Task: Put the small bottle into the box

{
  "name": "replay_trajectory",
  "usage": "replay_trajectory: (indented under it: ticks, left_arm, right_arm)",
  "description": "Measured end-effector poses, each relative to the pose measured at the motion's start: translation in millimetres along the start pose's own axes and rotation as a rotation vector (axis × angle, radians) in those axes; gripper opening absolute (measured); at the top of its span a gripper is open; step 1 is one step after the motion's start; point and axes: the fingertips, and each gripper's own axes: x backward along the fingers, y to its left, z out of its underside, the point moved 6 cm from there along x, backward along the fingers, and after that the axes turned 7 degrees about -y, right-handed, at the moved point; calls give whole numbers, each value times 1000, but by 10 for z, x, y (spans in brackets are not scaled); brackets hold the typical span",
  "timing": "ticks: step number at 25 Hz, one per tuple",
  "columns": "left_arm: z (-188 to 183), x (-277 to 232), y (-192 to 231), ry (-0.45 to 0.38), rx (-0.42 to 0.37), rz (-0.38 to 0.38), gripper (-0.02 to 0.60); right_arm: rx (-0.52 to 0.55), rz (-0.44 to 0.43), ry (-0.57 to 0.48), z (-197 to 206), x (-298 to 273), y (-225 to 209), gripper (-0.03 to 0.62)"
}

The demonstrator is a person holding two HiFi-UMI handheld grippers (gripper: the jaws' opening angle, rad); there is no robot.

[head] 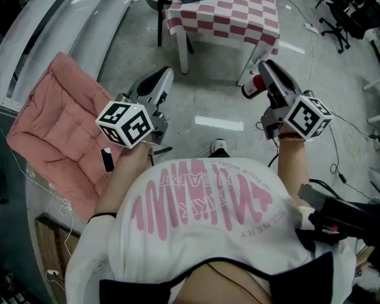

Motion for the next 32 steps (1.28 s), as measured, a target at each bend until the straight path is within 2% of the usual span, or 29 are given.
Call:
replay_trajectory:
  ticks: [10,18,22,32]
  left_arm:
    - [-18,55,180,-4,-4,5,14]
    - [110,5,377,-9,29,-38,14]
    - [165,-143,580,1,72,-71,8]
    - [48,-906,1154,15,69,-94,8]
  right_arm:
    - [-5,9,16,153,-133,48,126]
    - [-72,19,29,280,-341,-94,126]
    - [-64,17,38,309,-568,-234,126]
    - [-70,2,76,208,-1427,-775,126]
